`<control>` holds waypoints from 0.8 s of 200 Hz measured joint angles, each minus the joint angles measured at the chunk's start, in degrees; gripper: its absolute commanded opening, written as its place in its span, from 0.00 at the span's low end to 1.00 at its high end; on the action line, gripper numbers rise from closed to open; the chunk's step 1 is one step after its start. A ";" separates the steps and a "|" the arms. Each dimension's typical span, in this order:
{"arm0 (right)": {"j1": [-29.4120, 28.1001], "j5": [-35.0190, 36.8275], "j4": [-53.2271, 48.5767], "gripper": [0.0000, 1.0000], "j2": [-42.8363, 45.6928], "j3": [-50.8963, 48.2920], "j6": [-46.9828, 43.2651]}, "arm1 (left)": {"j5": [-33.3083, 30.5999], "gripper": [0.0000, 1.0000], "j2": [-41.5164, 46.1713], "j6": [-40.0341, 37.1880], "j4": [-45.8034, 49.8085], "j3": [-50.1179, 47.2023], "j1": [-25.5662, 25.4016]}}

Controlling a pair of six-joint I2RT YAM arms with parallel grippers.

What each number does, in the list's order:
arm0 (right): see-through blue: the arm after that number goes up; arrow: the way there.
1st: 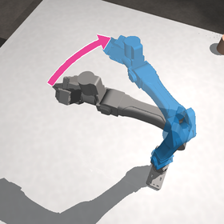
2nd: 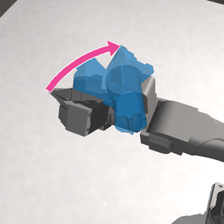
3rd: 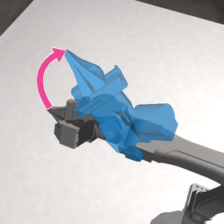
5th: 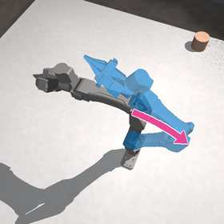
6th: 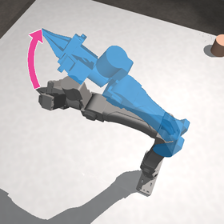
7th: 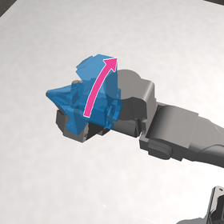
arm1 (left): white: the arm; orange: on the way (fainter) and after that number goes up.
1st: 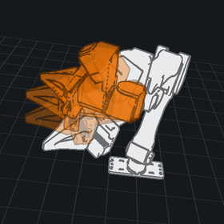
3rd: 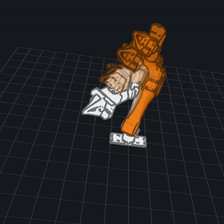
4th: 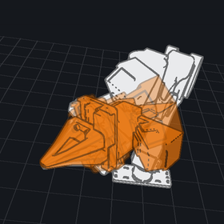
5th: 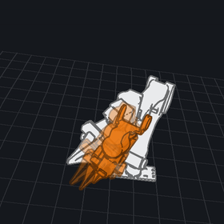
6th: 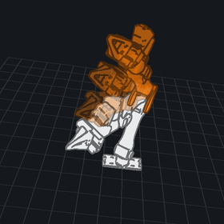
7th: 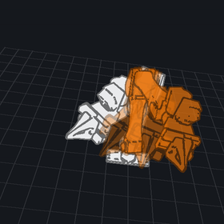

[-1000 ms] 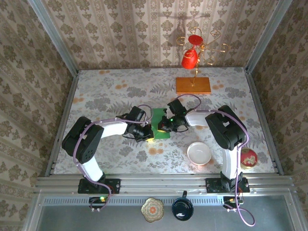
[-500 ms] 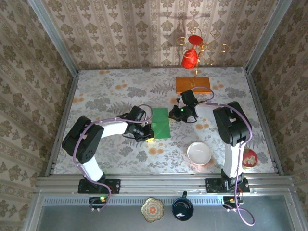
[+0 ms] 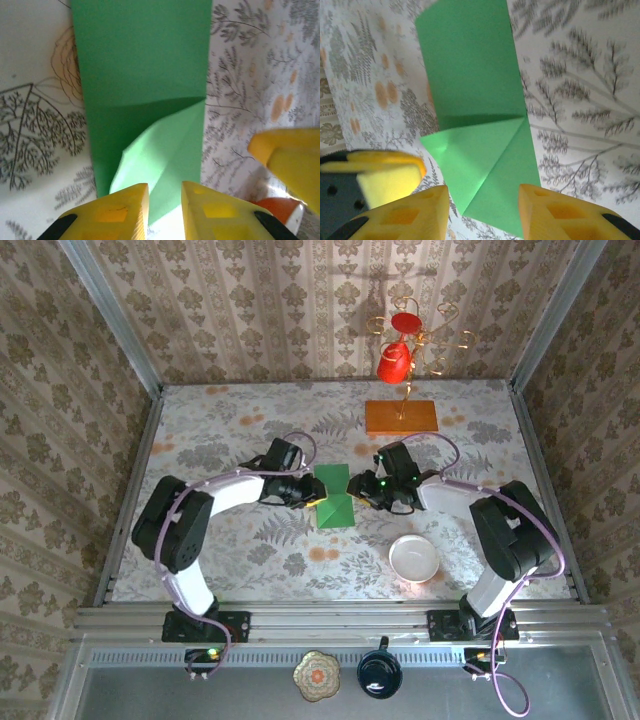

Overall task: Fold a paper plane with a square sheet of paper (pick it up from the middle)
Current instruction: Fold the triangle a second time at the center of the table, then turn over the paper at the center of the table.

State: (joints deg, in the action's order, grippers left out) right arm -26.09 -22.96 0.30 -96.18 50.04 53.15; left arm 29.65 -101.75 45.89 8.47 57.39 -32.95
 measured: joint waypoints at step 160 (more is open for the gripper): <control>-2.58 0.31 6.84 0.40 -8.59 1.68 9.25 | -0.48 0.28 -4.00 6.49 -8.02 -3.21 0.79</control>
State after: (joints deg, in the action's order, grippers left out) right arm -28.67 -22.65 7.14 -104.77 51.72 62.39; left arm 29.17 -105.75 52.38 0.45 54.17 -32.16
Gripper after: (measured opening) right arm 0.393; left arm 0.280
